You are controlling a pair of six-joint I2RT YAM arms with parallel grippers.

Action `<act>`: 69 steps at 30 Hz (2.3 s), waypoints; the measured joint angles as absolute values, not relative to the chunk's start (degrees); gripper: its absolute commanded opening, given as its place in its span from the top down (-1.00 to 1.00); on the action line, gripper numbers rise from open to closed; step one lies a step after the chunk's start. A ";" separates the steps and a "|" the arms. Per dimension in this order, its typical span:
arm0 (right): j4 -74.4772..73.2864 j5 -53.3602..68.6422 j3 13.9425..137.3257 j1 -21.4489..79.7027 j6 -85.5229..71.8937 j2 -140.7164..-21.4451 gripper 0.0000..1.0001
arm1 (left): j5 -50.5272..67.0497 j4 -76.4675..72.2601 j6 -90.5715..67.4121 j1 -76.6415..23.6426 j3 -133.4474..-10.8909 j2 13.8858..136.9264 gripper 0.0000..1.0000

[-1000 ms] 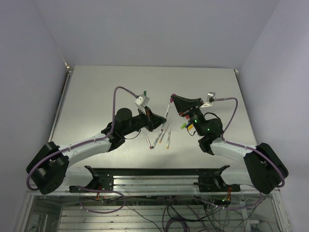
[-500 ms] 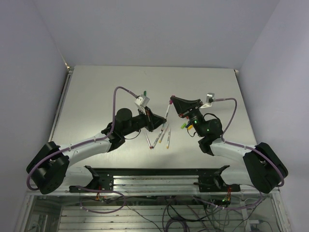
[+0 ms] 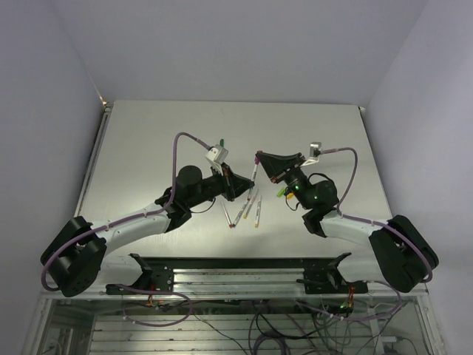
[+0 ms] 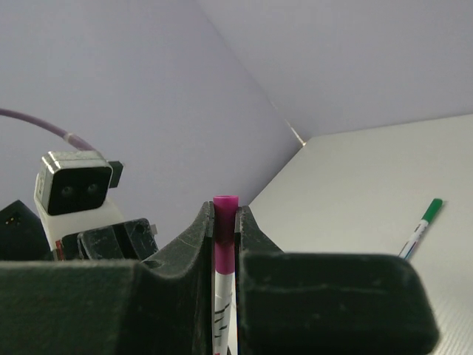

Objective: Insert the pens into the pen caps

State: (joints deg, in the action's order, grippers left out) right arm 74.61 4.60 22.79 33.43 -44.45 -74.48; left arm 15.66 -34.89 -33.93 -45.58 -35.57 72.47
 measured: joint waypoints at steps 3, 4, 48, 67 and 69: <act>73.58 7.07 23.42 33.43 -45.08 -75.18 1.00 | 15.35 -34.85 -33.91 -45.58 -35.38 72.47 0.86; 73.23 8.10 23.70 33.34 -45.28 -75.42 1.00 | 15.18 -34.92 -33.89 -45.58 -35.24 72.47 0.86; 66.50 17.54 28.80 33.23 -45.04 -79.18 1.00 | 16.78 -31.42 -32.51 -41.45 -34.74 70.06 0.86; 63.33 14.72 31.44 36.01 -41.04 -80.82 1.00 | 19.00 -30.35 -32.62 -38.50 -34.74 70.04 0.86; 63.24 14.50 31.53 36.07 -40.91 -80.84 1.00 | 19.14 -30.35 -32.64 -38.37 -34.74 70.04 0.86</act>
